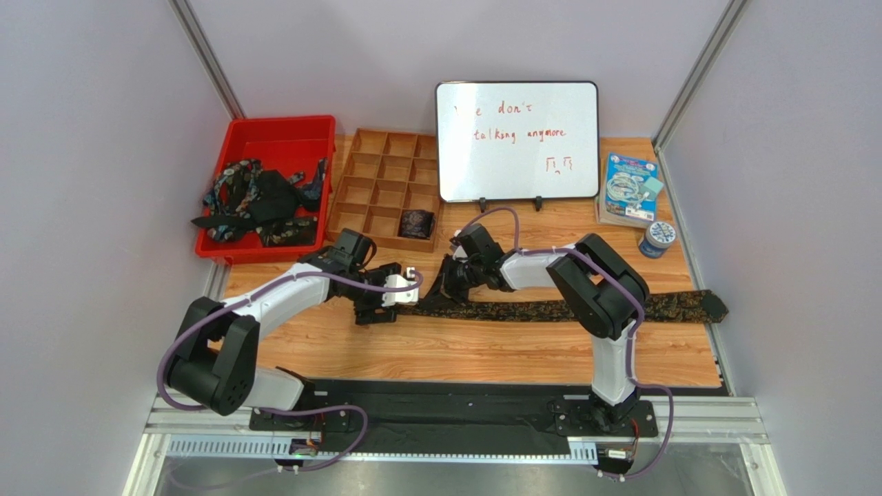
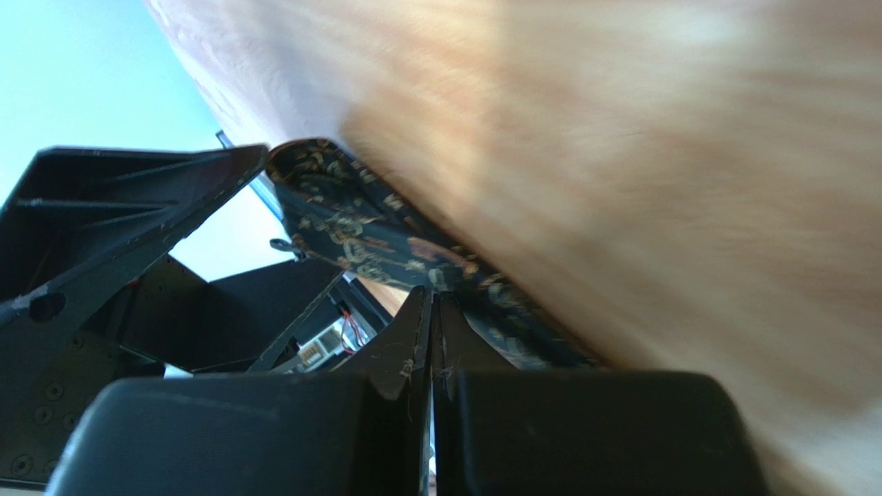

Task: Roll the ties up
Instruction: Roll the tie at the center of the board.

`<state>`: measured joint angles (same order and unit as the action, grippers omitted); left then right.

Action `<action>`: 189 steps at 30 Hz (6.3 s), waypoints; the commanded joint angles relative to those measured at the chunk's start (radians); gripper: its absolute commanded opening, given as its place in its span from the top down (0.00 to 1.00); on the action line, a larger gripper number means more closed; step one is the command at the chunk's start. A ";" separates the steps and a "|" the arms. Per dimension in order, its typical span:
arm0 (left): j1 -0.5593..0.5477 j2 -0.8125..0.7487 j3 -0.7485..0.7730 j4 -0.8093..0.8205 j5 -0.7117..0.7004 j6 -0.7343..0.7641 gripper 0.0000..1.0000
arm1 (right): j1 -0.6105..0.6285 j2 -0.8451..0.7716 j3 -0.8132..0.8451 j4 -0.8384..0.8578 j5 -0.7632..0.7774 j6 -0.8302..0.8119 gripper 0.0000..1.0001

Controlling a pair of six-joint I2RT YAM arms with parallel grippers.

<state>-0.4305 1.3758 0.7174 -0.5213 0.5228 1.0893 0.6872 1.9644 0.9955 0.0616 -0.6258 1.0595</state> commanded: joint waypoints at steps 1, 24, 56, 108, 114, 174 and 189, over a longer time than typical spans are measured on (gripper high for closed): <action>-0.001 0.014 0.042 0.023 0.040 -0.009 0.21 | 0.032 -0.001 0.043 0.015 0.017 0.007 1.00; -0.091 0.092 0.085 0.020 -0.027 0.000 0.28 | -0.015 -0.090 0.074 -0.031 -0.031 -0.058 1.00; -0.122 0.072 0.045 0.070 -0.184 -0.081 0.27 | -0.002 0.054 0.103 -0.051 0.015 -0.036 1.00; -0.180 0.193 0.252 -0.028 -0.018 -0.149 0.61 | -0.077 -0.124 0.040 -0.227 -0.120 -0.128 0.88; -0.191 0.190 0.251 -0.005 -0.015 -0.160 0.59 | -0.087 -0.134 0.017 -0.155 -0.130 -0.081 0.68; -0.168 0.229 0.315 -0.097 -0.021 -0.118 0.64 | -0.084 0.004 0.100 -0.126 -0.210 -0.082 0.33; -0.212 0.312 0.386 -0.097 -0.033 -0.190 0.66 | -0.087 0.002 0.100 -0.143 -0.195 -0.096 0.43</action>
<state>-0.6277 1.6653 1.0576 -0.6197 0.4625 0.9245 0.6041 1.9770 1.0691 -0.0734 -0.8135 0.9760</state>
